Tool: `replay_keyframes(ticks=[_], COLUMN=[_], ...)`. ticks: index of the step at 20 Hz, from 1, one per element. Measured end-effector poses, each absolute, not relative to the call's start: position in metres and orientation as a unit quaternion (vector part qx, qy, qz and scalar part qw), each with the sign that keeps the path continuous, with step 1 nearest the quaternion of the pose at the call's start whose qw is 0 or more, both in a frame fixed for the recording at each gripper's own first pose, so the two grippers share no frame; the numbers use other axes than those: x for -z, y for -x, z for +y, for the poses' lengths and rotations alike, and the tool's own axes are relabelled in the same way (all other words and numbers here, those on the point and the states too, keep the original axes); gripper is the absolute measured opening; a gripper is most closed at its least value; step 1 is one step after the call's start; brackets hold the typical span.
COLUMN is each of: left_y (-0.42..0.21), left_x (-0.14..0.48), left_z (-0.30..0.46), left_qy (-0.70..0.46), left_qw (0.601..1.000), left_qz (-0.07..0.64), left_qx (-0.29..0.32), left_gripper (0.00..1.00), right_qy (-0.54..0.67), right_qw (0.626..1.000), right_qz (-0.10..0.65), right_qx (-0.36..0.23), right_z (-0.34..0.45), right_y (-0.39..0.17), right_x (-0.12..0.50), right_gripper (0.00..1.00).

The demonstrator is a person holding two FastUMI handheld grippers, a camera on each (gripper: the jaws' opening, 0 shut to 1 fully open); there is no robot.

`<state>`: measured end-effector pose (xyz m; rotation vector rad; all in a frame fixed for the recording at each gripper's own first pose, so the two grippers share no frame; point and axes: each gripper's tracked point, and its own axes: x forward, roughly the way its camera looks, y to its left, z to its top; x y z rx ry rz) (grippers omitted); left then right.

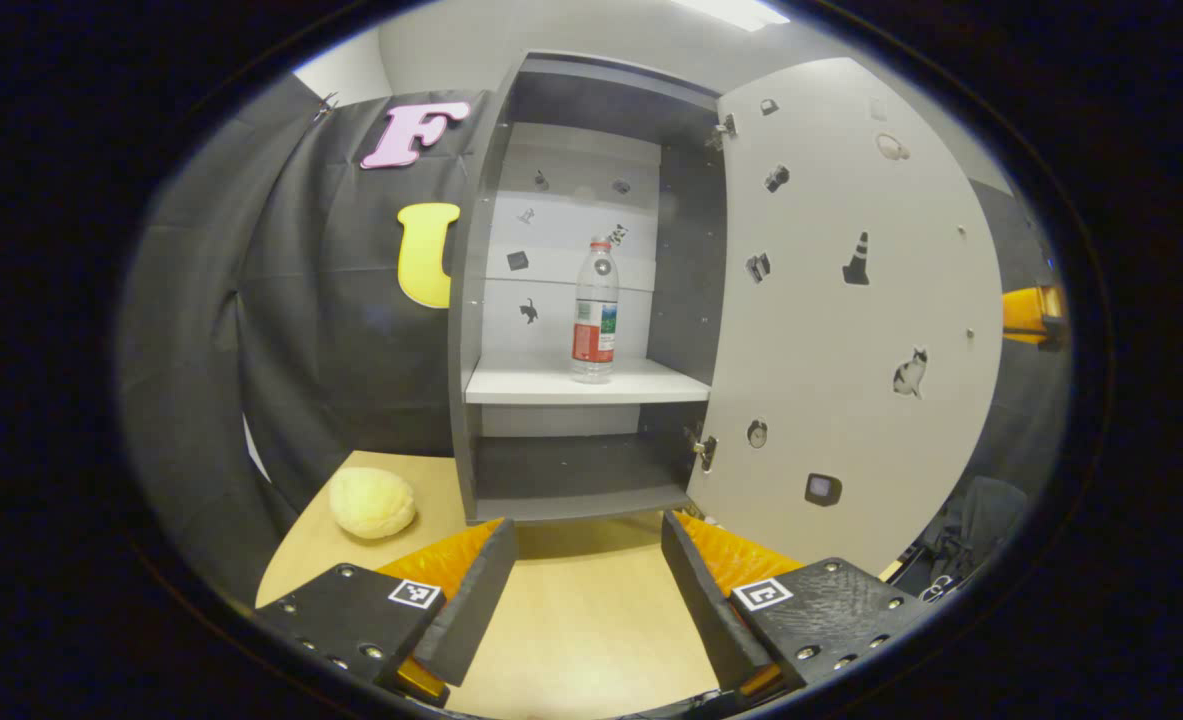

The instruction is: Open the cabinet door with the right hand, grasp the bottle in the cabinet with the left hand and place it on the coaster, then close the cabinet door with the right hand.

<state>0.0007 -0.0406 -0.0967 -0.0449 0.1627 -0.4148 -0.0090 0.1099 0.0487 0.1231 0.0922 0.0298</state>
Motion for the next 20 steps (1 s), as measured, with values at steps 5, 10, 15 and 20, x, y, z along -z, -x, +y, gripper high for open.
replay_keyframes(ticks=[5,10,15,20], left_y=[-0.029,-0.059,-0.104,-0.156], left_x=[0.069,0.037,-0.016,-0.053], left_z=[-0.047,-0.045,-0.053,-0.07], left_qy=[0.012,0.014,0.027,0.019], left_qw=[0.976,0.978,0.981,0.982], left_qz=[0.05,0.027,-0.008,-0.022], left_qx=[0.211,0.205,0.194,0.185], left_gripper=[0.87,0.9,0.9,0.89], right_qy=[-0.079,-0.069,-0.08,-0.097], right_qw=[0.995,0.994,0.992,0.991], right_qz=[0.039,0.029,0.03,0.033], right_qx=[0.038,0.077,0.097,0.083], right_z=[0.075,0.05,0.022,0.009], right_y=[0.013,0.002,-0.033,-0.079], right_x=[-0.05,-0.068,-0.08,-0.08], right_gripper=[0.02,0.0,0.0,0.24])
